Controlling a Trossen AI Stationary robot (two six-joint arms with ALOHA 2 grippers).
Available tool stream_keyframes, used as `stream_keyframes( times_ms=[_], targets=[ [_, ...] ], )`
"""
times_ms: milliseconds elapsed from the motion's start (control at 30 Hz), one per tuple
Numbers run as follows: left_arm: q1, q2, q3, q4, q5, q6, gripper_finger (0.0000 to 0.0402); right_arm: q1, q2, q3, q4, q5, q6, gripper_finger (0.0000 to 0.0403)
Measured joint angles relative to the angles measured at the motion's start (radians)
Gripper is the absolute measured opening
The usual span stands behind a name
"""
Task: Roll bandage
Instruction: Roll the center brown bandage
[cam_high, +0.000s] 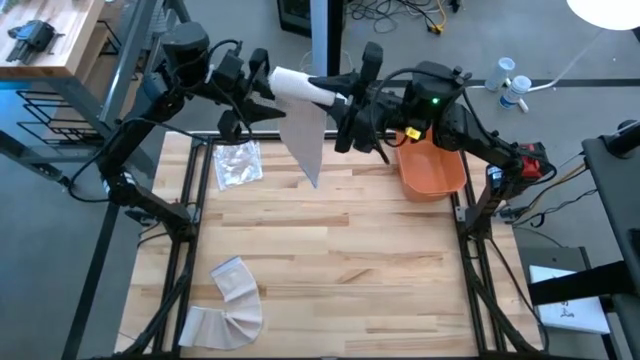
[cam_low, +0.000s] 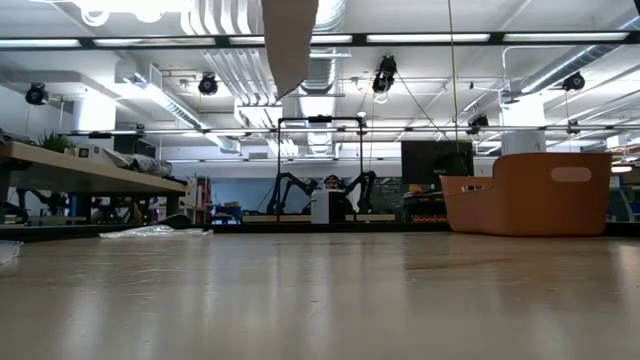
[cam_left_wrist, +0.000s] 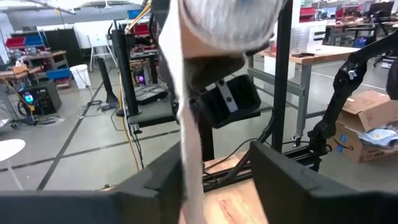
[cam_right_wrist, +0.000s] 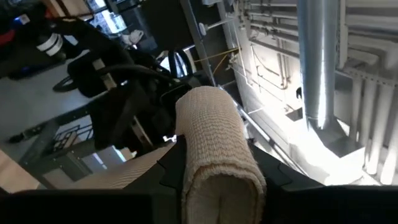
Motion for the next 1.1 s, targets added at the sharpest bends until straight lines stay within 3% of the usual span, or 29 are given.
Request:
stream_keyframes(
  times_ms=[267,467,633,833,1100],
  targets=[
    [0.000,-0.015,0.000,-0.002,-0.021,-0.011,0.0259,0.007,0.002,0.000,-0.034,-0.009,-0.047,0.0089],
    [0.000,-0.015,0.000,0.029,-0.027,-0.019,0.0298,0.008,0.002,0.000,-0.063,-0.041,-0.052,0.0090],
    [0.000,-0.003,-0.001,0.033,-0.026,-0.108,0.0305,0.009,0.002,0.000,-0.088,-0.053,-0.057,0.0091],
    [-0.007,-0.004,-0.001,0.035,0.054,-0.296,0.0292,0.004,0.011,0.000,-0.141,-0.051,-0.165,0.0091],
    [-0.023,-0.005,-0.001,0.034,0.127,-0.345,0.0281,-0.001,0.032,-0.002,-0.137,-0.026,-0.230,0.0093]
  ],
)
